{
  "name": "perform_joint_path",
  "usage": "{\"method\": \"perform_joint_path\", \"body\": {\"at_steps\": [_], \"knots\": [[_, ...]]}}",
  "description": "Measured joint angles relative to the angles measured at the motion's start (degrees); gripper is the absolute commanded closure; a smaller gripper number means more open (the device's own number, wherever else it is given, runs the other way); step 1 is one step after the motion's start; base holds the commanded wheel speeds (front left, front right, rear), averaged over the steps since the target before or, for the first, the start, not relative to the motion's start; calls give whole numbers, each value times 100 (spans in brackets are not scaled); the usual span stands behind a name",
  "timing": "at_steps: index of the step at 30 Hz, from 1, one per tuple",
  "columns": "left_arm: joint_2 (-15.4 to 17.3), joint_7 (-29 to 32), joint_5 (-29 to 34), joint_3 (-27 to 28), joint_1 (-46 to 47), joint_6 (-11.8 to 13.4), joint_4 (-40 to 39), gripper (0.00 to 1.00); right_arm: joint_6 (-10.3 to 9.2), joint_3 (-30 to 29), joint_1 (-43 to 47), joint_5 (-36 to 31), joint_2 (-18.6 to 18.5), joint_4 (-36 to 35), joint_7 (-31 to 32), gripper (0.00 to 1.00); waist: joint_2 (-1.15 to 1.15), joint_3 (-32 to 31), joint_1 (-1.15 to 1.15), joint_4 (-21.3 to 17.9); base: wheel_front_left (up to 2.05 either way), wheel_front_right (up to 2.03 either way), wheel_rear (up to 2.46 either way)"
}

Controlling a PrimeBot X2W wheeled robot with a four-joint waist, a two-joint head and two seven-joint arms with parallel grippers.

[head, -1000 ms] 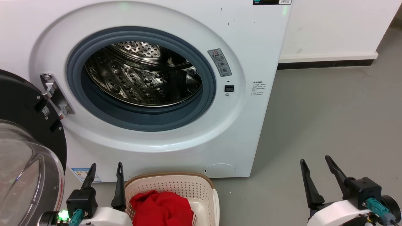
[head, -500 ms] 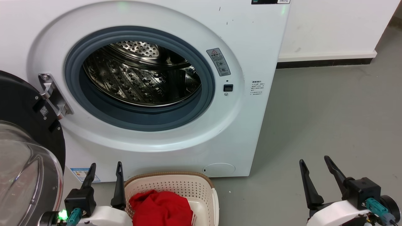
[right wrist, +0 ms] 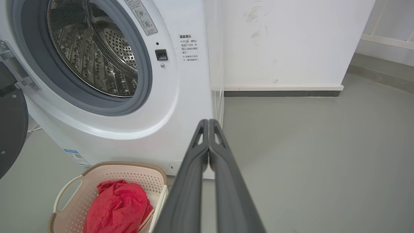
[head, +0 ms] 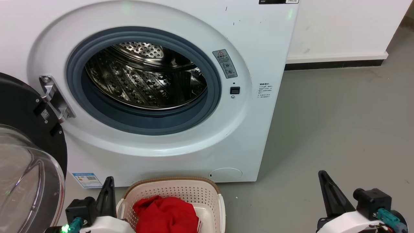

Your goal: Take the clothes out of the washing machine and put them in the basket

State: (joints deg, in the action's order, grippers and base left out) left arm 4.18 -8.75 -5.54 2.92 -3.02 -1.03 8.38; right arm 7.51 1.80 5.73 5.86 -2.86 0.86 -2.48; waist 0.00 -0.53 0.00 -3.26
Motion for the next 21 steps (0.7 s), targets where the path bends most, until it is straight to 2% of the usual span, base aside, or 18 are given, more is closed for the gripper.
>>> {"method": "perform_joint_path", "body": {"at_steps": [21], "knots": [[-38,377,-2326,77,179,-159,120,100,0,-36,-234,2472,-111,352,104,100,0,12,0,56,0,0,0]]}}
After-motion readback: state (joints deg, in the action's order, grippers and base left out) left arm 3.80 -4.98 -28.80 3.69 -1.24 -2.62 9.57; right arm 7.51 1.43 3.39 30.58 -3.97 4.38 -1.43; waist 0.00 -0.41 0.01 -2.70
